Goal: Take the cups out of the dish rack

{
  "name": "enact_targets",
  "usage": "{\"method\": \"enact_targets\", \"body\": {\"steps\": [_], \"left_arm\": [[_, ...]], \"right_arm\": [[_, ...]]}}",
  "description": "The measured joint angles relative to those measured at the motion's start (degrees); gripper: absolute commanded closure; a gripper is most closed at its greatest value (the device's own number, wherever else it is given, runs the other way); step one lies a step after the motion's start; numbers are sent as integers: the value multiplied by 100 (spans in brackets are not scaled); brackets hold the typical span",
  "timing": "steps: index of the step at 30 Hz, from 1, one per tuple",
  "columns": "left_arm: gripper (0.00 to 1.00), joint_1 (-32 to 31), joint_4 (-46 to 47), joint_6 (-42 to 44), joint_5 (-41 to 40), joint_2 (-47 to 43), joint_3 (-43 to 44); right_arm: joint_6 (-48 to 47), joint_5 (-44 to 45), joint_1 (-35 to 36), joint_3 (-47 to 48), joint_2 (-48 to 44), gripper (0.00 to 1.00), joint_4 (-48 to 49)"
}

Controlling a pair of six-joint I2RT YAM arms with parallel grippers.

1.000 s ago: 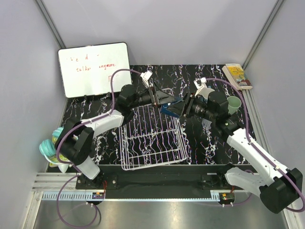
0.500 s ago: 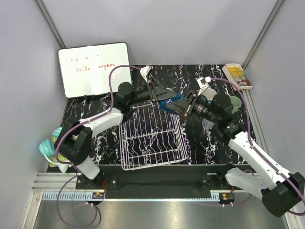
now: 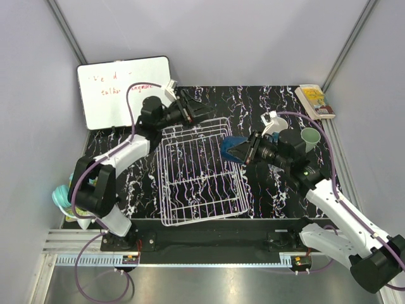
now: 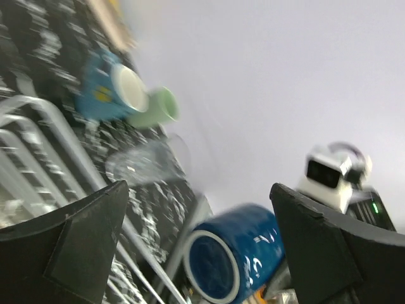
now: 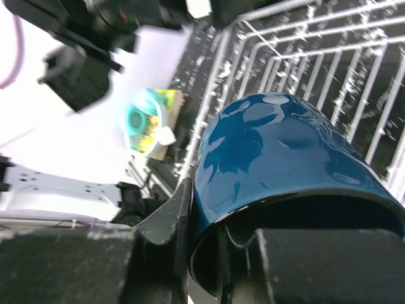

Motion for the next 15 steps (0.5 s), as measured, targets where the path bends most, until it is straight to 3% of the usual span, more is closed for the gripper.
{"method": "enact_targets", "body": {"steps": [7, 15], "left_arm": [[1, 391, -1475, 494, -1132, -448, -2], [1, 350, -3222, 1005, -2249, -1270, -155]], "right_arm": [[-238, 820, 0, 472, 232, 100, -1032], [-457, 2428, -17, 3230, 2155, 100, -2490]]}}
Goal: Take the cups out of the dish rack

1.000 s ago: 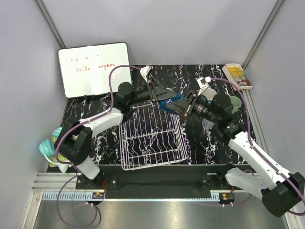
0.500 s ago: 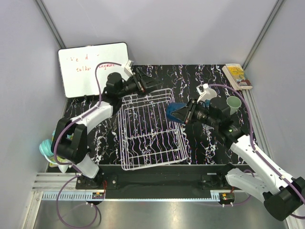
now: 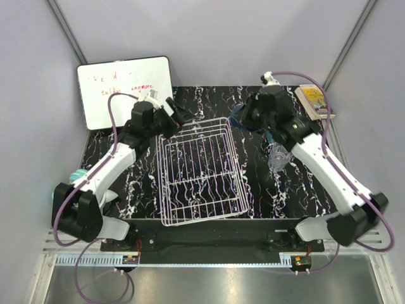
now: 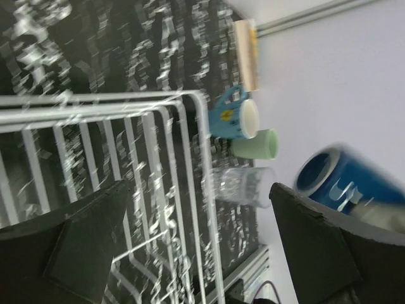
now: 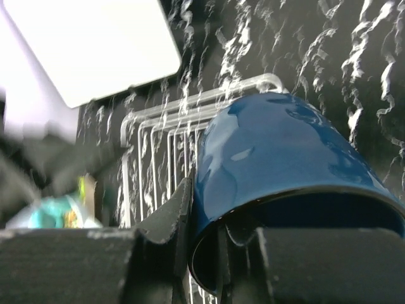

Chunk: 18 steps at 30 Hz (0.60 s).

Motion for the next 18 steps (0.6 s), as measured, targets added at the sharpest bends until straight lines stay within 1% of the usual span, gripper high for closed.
{"method": "enact_targets", "body": {"steps": [6, 11, 14, 18], "left_arm": [[1, -15, -951, 111, -579, -619, -428], [1, -299, -1460, 109, -1596, -1589, -890], [1, -457, -1644, 164, -1998, -2070, -951], [1, -461, -1731, 332, -2317, -2201, -903]], "right_arm": [[94, 535, -245, 1985, 1858, 100, -909], [262, 697, -695, 2999, 3091, 100, -1659], [284, 839, -839, 3547, 3731, 100, -2061], [234, 946, -866, 4319, 4444, 100, -2496]]}}
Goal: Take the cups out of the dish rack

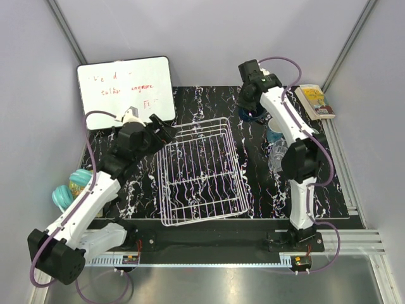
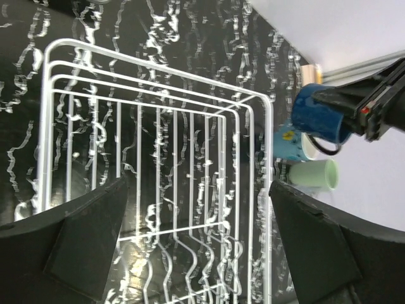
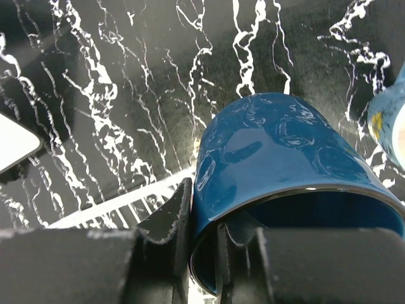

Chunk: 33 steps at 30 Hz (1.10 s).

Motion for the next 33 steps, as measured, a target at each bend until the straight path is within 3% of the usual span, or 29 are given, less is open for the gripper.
{"method": "enact_targets", "body": {"steps": [10, 18, 33], "left_arm": [[2, 0, -391, 249, -7, 538, 136], [2, 0, -518, 308, 24, 811, 190], [2, -111, -579, 326, 153, 1141, 208]], "right_arm": [[-98, 26, -105, 1851, 1458, 100, -798], [-96, -37, -389, 1910, 2118, 100, -1172], [-168, -492, -472, 1814, 2321, 100, -1241]]}}
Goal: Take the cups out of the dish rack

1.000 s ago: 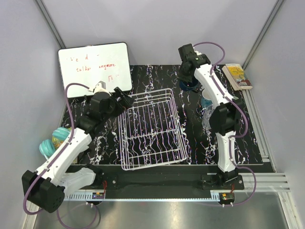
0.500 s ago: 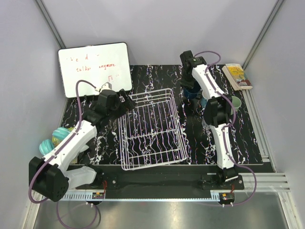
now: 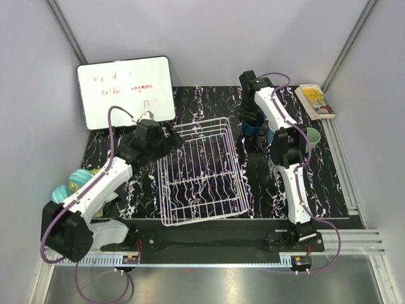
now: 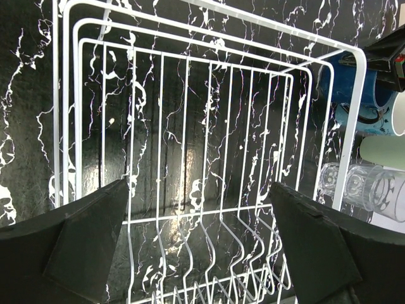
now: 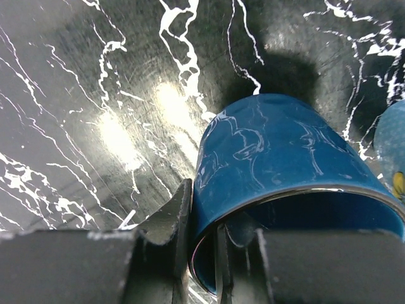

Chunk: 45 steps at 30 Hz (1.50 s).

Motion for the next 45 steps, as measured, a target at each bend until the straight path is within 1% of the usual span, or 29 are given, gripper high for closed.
{"method": "enact_targets", "body": {"steps": [9, 16, 18, 19, 20, 21, 22, 25, 28, 29, 30, 35, 36, 38, 39, 42, 45], "left_arm": [[2, -92, 2, 0, 35, 225, 2], [2, -184, 2, 0, 37, 334, 2], [2, -199, 0, 0, 37, 352, 2], [2, -205, 0, 0, 37, 358, 2], [2, -210, 0, 0, 35, 361, 2], [2, -216, 0, 0, 35, 361, 2], [2, -221, 0, 0, 35, 361, 2], [1, -243, -2, 0, 28, 361, 2], [1, -273, -4, -4, 9, 361, 2], [1, -284, -4, -4, 4, 361, 2], [1, -293, -4, -4, 4, 361, 2], [1, -330, -22, 0, -24, 363, 13], [1, -339, -22, 4, -33, 363, 17], [1, -356, -127, 46, -79, 374, 92], [1, -372, -175, 66, -111, 389, 136], [1, -461, -404, 188, -275, 466, 365], [1, -608, -715, 382, -527, 490, 592]], "right_arm": [[-9, -289, 7, -208, 68, 100, 44], [-96, -293, 15, -400, 87, 100, 63], [-122, -293, 24, -411, 87, 95, 85], [-133, -291, 31, -428, 87, 88, 96], [-142, -291, 37, -459, 81, 84, 129], [-149, -291, 46, -501, 68, 78, 184], [-155, -286, 55, -608, 17, 66, 278], [-162, -323, 70, -1058, -249, 50, 542], [-146, -411, 76, -1222, -409, 44, 667], [-153, -426, 81, -1222, -446, 39, 699], [-151, -435, 85, -1224, -494, 37, 748], [-164, -446, 146, -1224, -933, 33, 975], [-175, -446, 168, -1222, -1093, 27, 1047], [-188, -444, 219, -1222, -1263, 21, 1113], [-205, -437, 256, -1222, -1394, 12, 1150], [-328, -323, 442, -1388, -1952, 1, 1373], [-535, -22, 802, -2144, -2903, 0, 1757]]}}
